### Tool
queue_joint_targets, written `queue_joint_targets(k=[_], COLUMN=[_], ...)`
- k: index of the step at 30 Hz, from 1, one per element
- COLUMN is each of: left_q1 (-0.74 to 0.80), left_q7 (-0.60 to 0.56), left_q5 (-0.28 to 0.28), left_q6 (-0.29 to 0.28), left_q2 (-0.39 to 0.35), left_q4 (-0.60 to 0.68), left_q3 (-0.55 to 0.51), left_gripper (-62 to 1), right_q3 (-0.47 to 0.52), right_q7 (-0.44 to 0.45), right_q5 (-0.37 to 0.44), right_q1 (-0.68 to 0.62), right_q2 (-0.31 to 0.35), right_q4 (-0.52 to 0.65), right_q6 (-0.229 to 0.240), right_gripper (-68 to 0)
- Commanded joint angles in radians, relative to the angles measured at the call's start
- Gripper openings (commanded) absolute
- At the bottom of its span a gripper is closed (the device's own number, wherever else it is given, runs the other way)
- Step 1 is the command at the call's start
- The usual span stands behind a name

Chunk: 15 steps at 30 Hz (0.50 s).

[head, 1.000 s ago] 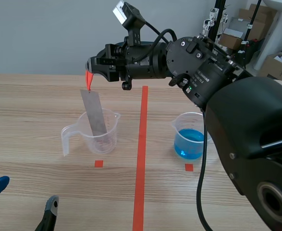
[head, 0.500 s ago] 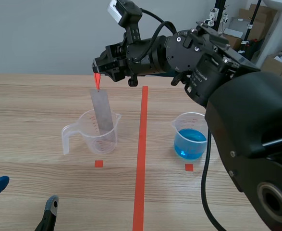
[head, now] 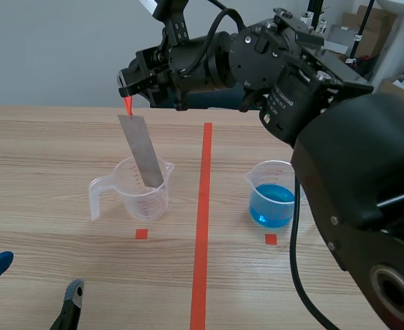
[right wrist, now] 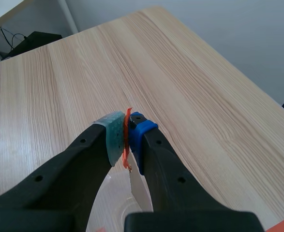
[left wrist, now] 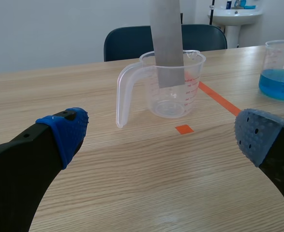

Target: Do the redox reaction experiment. lift the metal plate out of the left beaker

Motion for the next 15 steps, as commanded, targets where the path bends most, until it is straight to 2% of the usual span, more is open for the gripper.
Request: queue_joint_targets(k=[1,15], left_q1=[-0.003,-0.003], left_q7=[-0.019,-0.019], left_q5=[-0.003,-0.003], left_q6=[0.001,0.001], left_q2=[-0.001,-0.001], left_q4=[0.016,0.016], left_q3=[0.001,0.001], left_gripper=[1.4,1.4], right_q3=[-0.01,-0.015], right_q7=[0.008,-0.027], right_q5=[0.012,0.023], right_q1=[0.031,0.031], right_q2=[-0.005,-0.005], right_q4=[0.035,0.165], right_q6=[0.016,0.016], right_gripper=[-67.1,-67.1])
